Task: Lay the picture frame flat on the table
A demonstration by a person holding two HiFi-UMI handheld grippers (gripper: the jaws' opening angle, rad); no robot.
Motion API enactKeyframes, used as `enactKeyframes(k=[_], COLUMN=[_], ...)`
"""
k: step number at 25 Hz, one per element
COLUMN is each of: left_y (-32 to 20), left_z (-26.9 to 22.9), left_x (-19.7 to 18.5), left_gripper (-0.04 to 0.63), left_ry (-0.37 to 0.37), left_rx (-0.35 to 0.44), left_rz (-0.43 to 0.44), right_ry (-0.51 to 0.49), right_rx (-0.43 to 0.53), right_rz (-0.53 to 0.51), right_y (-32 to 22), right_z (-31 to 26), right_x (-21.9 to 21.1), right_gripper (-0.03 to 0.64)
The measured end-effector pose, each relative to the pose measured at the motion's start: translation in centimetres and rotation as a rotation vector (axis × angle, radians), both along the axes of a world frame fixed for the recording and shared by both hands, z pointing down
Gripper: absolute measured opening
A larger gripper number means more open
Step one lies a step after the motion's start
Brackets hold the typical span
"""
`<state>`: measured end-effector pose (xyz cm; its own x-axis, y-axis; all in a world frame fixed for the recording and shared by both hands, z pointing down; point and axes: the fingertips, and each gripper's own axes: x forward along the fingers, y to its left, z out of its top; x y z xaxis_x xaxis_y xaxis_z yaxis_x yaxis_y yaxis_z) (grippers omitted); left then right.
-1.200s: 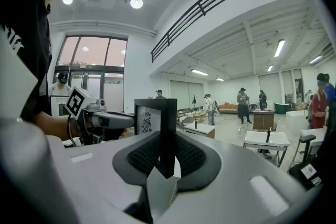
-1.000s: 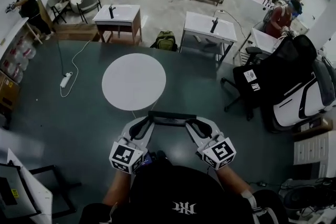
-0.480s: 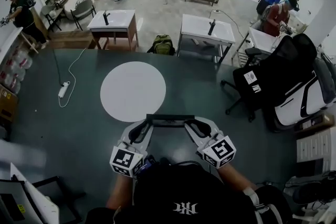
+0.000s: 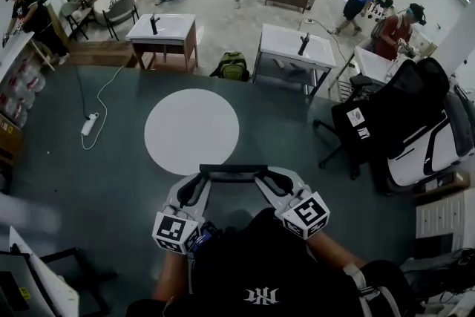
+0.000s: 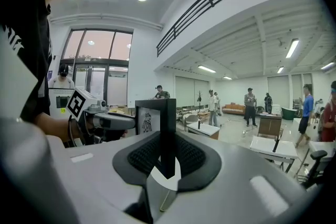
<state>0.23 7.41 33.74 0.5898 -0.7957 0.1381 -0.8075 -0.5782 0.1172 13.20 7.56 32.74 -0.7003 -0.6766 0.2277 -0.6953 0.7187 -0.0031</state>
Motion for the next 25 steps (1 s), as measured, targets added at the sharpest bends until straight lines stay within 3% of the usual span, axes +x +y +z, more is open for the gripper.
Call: enactKeyframes(k=[12, 25], left_y=[0.5, -5.1], left_z=[1.3, 1.0], left_x=[-1.4, -2.7], left_gripper=[0.075, 0.075], left_ry=[-0.005, -0.053], left_rx=[-0.040, -0.041], left_rz=[-0.055, -0.110], right_ry=[-0.013, -0.052], right_rx=[-0.030, -0.016], right_rz=[-0.046, -0.108], right_y=[-0.9, -7.3], right_z=[1.6, 1.5], right_x=[-1.3, -2.8], right_gripper=[0.077, 0.078])
